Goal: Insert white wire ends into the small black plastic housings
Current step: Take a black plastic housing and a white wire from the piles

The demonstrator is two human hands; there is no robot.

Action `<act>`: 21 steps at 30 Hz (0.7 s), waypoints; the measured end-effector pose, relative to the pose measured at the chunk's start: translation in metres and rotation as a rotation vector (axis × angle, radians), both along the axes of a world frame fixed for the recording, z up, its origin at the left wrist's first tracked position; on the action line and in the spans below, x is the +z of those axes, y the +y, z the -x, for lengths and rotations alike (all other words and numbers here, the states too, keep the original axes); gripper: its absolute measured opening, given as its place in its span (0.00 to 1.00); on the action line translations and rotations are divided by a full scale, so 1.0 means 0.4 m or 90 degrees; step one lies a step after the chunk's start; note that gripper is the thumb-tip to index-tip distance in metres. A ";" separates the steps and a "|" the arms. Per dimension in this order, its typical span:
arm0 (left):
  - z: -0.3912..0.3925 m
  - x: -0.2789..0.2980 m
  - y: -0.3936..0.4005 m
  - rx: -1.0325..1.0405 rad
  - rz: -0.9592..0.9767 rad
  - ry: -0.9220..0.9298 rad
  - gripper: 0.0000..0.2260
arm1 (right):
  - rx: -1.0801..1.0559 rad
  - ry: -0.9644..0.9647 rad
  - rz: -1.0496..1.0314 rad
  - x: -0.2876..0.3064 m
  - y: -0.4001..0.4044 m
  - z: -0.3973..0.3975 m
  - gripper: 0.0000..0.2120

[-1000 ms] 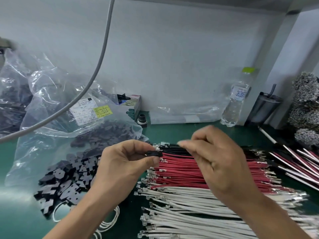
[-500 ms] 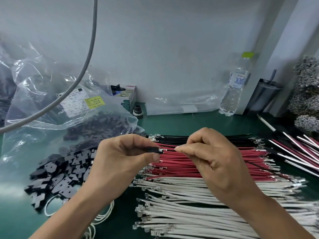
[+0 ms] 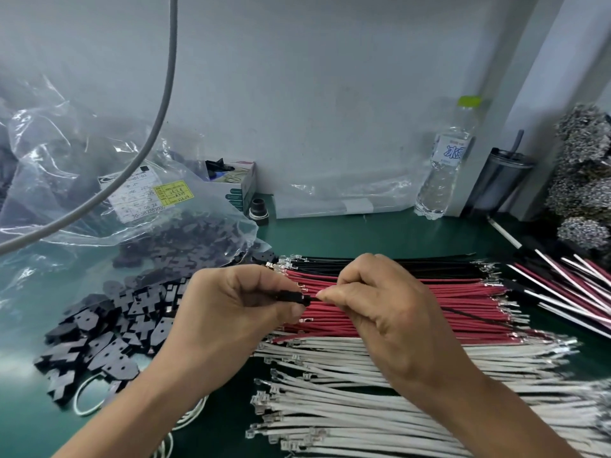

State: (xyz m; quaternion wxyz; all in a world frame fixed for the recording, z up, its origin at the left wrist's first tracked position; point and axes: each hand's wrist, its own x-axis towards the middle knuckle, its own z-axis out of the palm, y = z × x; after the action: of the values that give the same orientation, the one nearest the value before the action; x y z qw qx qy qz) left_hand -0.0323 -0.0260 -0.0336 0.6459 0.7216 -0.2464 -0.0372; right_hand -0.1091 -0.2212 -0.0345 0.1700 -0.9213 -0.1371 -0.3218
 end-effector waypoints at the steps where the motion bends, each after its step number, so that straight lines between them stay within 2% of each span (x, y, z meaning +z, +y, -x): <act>1: 0.000 0.000 0.000 0.003 0.006 -0.004 0.11 | -0.002 0.006 -0.019 -0.001 -0.003 -0.001 0.07; 4: 0.001 0.000 -0.004 -0.008 0.013 -0.007 0.11 | -0.016 0.012 -0.061 0.000 -0.010 -0.004 0.07; 13: -0.002 -0.002 0.003 -0.005 0.005 -0.040 0.10 | -0.011 -0.053 -0.012 -0.019 0.020 -0.023 0.05; 18: -0.011 -0.020 -0.001 0.048 0.004 -0.079 0.13 | -0.119 -0.173 0.066 -0.006 0.008 -0.024 0.05; 19: -0.015 -0.023 0.000 0.069 0.003 -0.081 0.13 | -0.120 -0.170 0.078 -0.008 0.008 -0.022 0.05; 21: -0.021 -0.025 0.005 0.102 0.003 -0.079 0.10 | -0.117 -0.083 0.114 -0.019 0.016 -0.018 0.03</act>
State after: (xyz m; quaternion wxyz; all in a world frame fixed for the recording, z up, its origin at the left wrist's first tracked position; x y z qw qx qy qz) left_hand -0.0237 -0.0239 -0.0435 0.6322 0.7383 -0.2275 0.0598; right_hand -0.1018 -0.2147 -0.0420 0.0473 -0.9186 -0.0913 -0.3815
